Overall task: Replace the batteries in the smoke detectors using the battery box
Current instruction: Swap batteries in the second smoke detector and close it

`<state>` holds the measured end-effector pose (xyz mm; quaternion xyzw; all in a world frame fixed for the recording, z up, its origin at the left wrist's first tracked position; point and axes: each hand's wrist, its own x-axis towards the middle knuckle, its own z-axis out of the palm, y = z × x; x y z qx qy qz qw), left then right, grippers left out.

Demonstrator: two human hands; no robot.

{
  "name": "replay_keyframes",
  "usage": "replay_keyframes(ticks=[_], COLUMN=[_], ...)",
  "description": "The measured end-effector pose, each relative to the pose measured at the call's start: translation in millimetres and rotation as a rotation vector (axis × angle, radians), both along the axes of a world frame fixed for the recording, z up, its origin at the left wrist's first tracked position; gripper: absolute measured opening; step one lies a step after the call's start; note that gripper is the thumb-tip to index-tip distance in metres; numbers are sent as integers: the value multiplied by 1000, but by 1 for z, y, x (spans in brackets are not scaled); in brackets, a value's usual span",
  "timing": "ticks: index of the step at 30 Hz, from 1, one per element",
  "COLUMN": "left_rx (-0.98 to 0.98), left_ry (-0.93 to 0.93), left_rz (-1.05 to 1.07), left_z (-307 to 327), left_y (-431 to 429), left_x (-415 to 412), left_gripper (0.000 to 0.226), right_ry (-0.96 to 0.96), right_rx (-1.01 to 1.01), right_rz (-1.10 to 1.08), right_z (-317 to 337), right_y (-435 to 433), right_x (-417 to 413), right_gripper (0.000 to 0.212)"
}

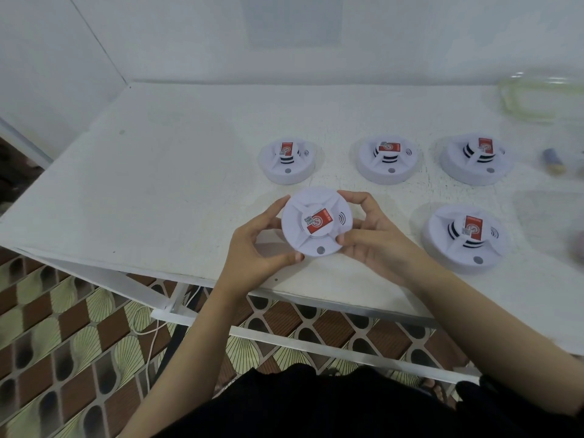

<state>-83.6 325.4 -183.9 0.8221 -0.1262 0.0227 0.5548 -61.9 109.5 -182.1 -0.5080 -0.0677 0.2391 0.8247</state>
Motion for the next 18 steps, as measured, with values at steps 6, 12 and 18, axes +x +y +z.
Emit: replay_keyframes(ticks=[6,12,18], left_rx=[-22,-10,12], left_ry=[26,52,68], left_rz=[-4,-8,-4], left_z=[2,2,2], left_y=[-1,0,1], left_x=[-1,-1,0], left_gripper=[81,83,83], right_ry=[5,16,19], right_rx=[1,-14,-23], right_rz=[-4,-17,-26], right_z=[0,1,2], right_y=[0,1,1], right_x=[0,-1,-2], right_gripper=[63,62,63])
